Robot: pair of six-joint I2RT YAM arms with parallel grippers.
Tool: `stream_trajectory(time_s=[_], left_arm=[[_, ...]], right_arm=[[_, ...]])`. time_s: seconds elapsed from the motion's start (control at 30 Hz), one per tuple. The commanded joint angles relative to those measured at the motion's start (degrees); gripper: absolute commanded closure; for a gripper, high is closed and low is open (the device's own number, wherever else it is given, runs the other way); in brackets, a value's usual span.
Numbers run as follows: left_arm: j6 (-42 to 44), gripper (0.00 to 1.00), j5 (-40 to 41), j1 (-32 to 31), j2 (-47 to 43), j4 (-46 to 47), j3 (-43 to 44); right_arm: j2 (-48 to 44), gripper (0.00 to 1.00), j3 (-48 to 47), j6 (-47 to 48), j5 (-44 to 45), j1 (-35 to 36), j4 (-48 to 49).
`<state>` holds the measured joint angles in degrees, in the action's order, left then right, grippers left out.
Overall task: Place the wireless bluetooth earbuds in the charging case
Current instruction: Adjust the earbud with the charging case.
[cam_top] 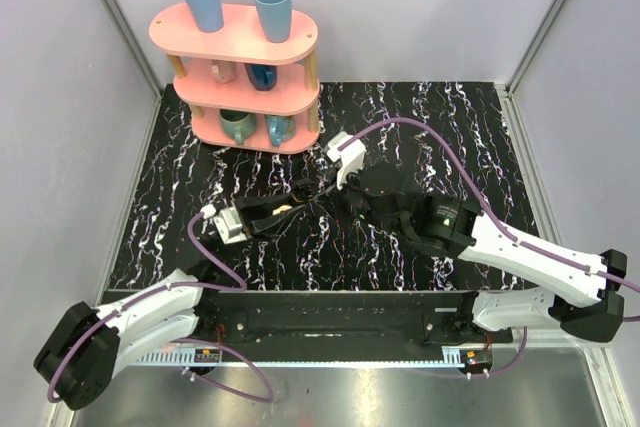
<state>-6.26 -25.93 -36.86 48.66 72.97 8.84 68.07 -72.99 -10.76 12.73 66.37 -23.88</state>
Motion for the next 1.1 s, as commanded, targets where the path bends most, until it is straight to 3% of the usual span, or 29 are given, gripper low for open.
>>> stream_trajectory(time_s=[0.0,0.47,0.77,1.07], left_arm=[[-0.24,1.0,-0.96,-0.23,-0.94,3.85,0.47],[-1.65,1.0,-2.1,-0.32,-0.15,5.69,0.56],[-1.03,1.0,-0.79,-0.4,0.38,5.95,0.04],[-0.95,1.0,-1.05,-0.32,0.73,5.87,0.47]], right_arm=[[1.18,0.89,-0.75,1.45,2.47,0.34,2.25],[2.68,0.88,-1.28,4.43,7.57,0.34,2.26],[-0.48,0.87,-0.66,4.0,4.23,0.25,2.61],[-3.04,0.86,-0.75,4.17,7.48,0.34,2.87]])
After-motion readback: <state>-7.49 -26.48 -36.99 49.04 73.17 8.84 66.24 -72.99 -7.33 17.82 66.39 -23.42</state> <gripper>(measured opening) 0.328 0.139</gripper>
